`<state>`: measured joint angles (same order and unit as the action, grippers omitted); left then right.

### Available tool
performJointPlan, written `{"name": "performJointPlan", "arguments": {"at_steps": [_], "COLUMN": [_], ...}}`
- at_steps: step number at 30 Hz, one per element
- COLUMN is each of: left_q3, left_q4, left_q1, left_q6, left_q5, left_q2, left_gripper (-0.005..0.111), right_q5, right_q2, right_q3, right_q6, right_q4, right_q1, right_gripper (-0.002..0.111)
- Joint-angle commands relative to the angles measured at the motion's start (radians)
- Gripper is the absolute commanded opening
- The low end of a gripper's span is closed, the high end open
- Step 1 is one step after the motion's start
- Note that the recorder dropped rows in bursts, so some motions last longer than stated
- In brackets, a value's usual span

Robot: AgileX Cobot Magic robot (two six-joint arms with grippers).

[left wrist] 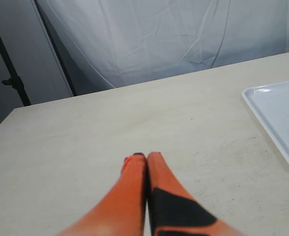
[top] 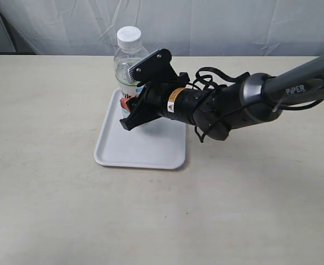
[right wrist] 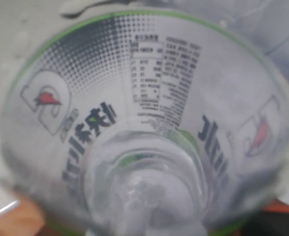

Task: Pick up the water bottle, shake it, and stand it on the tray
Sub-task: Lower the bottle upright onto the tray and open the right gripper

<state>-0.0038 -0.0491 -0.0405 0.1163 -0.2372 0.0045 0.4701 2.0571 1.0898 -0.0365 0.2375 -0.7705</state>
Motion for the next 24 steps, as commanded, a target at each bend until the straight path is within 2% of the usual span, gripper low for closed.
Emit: {"name": "performJointPlan", "arguments": {"at_steps": [1, 8, 16, 24], "left_q3": [0.004, 0.004, 0.004, 0.004], "left_q4": [0.005, 0.005, 0.005, 0.005], "left_q1": [0.0, 0.0, 0.0, 0.0], "left_q6": [-0.003, -0.003, -0.003, -0.003], "left_q5": [-0.002, -0.002, -0.002, -0.002], "left_q2": [-0.005, -0.005, -0.005, -0.005], "left_gripper": [0.0, 0.0, 0.0, 0.0], "right_q5": [0.032, 0.034, 0.026, -0.034], "right_q2": [0.025, 0.063, 0.065, 0.065], "right_q3": [0.013, 0.014, 0.015, 0.015], "right_q6": [0.006, 0.006, 0.006, 0.006], "right_q4": [-0.014, -0.026, -0.142, -0.144], "right_q1": [0.002, 0.002, 0.002, 0.002], "right_gripper": [-0.001, -0.001, -0.001, -0.001]}}
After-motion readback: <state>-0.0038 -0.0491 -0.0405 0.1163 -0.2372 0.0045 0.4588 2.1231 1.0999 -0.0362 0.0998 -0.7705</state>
